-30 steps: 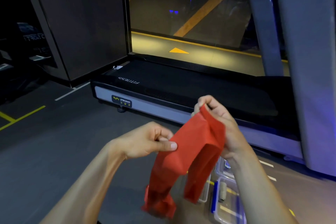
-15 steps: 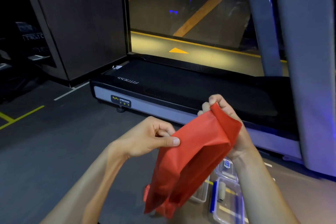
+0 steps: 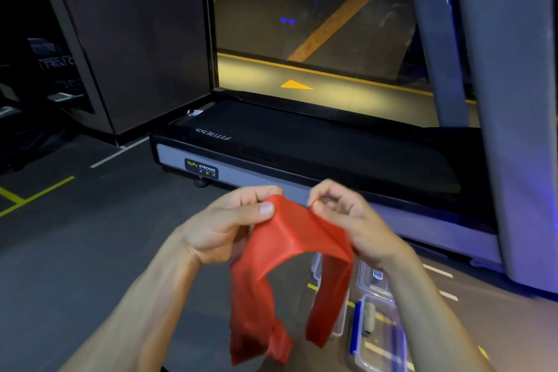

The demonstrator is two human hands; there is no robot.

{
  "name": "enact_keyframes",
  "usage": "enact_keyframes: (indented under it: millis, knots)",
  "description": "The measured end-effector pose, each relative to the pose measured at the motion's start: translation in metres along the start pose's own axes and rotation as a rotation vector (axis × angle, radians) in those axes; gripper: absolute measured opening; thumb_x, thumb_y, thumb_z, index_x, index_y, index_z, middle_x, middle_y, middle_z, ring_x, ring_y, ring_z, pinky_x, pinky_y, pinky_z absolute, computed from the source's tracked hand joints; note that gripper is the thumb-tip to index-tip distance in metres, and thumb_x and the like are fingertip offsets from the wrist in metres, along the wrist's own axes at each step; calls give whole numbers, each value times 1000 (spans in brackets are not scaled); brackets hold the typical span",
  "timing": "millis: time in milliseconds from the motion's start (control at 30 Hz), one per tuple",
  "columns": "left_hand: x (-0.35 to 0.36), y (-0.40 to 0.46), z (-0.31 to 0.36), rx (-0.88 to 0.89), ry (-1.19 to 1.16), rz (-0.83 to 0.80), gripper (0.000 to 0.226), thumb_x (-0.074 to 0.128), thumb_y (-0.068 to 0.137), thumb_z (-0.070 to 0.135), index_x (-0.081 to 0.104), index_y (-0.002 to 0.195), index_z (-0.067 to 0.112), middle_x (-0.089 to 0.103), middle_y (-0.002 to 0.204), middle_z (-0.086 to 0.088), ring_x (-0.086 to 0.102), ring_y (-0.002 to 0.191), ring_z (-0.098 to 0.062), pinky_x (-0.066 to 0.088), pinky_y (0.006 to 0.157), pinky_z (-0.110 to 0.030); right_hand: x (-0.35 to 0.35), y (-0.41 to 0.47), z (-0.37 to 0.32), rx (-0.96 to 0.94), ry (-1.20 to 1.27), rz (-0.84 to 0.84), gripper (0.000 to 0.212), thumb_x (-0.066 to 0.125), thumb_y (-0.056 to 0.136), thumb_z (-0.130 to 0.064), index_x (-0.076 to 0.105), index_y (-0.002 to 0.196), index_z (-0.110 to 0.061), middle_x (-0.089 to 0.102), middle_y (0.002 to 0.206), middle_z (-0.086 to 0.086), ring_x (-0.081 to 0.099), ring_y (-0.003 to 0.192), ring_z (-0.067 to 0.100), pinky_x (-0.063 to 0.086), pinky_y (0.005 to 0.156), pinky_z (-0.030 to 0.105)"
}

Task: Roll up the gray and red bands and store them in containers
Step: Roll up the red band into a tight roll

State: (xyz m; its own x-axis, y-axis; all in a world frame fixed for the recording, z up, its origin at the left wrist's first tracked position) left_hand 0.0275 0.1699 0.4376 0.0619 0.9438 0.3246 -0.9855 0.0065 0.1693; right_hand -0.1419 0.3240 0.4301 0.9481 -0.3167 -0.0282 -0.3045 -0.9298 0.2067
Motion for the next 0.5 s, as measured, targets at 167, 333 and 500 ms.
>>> enact_keyframes:
  millis: [167,333,500]
  knots:
    - [6,6,1,81,-130,-29,27,81,83,34,61,81,15,58,68,-2,58,59,-15,52,61,-26,28,8,6,39,122,-13,3,59,96,-21,60,95,-19,53,78,0,48,63,5,41,58,15]
    - [2,5,-3,-11,10,-14,33,77,87,29,54,85,5,63,80,-5,56,64,-16,44,63,-32,31,6,-1,-6,401,-23,13,41,108,-6,49,100,-11,64,127,16,61,116,32,51,100,44]
    - [-4,8,-9,-52,287,130,15,72,88,24,64,78,17,39,72,-7,36,66,-14,30,61,-28,42,5,-10,17,198,-60,8,49,107,-18,52,102,-13,68,126,8,60,106,33,52,83,31]
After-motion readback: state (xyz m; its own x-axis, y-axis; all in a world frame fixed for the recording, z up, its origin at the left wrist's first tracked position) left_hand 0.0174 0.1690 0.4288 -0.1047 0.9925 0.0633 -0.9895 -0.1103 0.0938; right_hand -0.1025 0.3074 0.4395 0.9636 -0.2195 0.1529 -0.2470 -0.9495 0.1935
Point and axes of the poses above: each hand's wrist, its own y-axis towards the middle knuckle, its own x-axis out of the palm, z = x × y, the point moved 1 cm from there along y, towards the middle knuckle
